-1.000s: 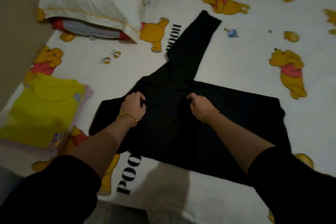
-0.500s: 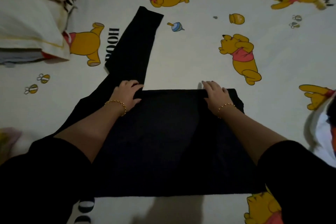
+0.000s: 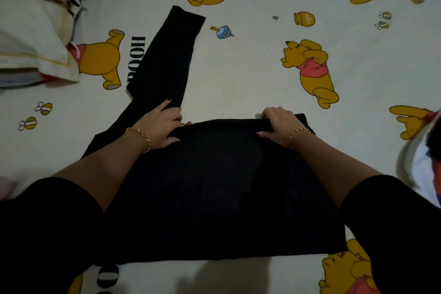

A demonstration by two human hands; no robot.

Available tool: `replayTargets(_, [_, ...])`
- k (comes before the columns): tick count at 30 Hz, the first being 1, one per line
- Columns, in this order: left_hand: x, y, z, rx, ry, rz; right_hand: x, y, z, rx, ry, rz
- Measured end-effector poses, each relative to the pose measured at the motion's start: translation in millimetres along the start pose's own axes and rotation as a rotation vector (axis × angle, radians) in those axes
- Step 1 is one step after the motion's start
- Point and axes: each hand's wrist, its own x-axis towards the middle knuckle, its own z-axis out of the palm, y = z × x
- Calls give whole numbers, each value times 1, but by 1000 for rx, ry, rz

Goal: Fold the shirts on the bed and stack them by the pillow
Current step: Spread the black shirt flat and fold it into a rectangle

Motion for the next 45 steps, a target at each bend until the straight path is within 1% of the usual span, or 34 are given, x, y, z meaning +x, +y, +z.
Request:
replayTargets(4, [-16,8,-20,109,2,125,-19,-13,-1,-121,93,-11])
replayTargets(6, [-30,19,-31,119,-39,150,-37,-21,-1,-194,140,-3])
replayTargets(9, [-61,40,-49,32,-128,91,-74,-32,1,-249,186,34])
replayTargets(12, [-99,72,-51,-10,-83,21,-121,-41,17,-279,206,99])
replayTargets(16, [-140,133,-35,-97,-62,-118,-187,-55,59,-285,135,192])
replayTargets(19, [-159,180,-18,-253,-116,-210,-224,-64,91,-264,71,252])
replayTargets(21, [-167,198,-7,-347,-152,-276,-236,-67,104,-266,11,278])
replayTargets(23, [-166,203,-5,-408,-94,-316,-238,-67,105,-238,38,275])
replayTargets(26, [-149,196,-17,-476,61,-350,-227,-67,94,-176,132,236])
replayTargets(30, [-110,182,-25,-597,150,-445,-192,-75,75,-108,166,164])
replayTargets(33, [-82,177,-23,-708,164,-492,-162,-82,67,-55,103,57])
replayTargets(36, [-64,175,-21,-787,147,-488,-135,-86,65,-28,24,-59])
replayTargets(39, [-54,172,-11,-852,109,-516,-113,-80,60,5,-42,-122])
replayTargets(42, [-49,168,-4,-836,101,-582,-103,-65,46,19,-100,-89])
replayTargets(45, [-49,163,-1,-784,55,-592,-102,-38,26,-41,-288,13])
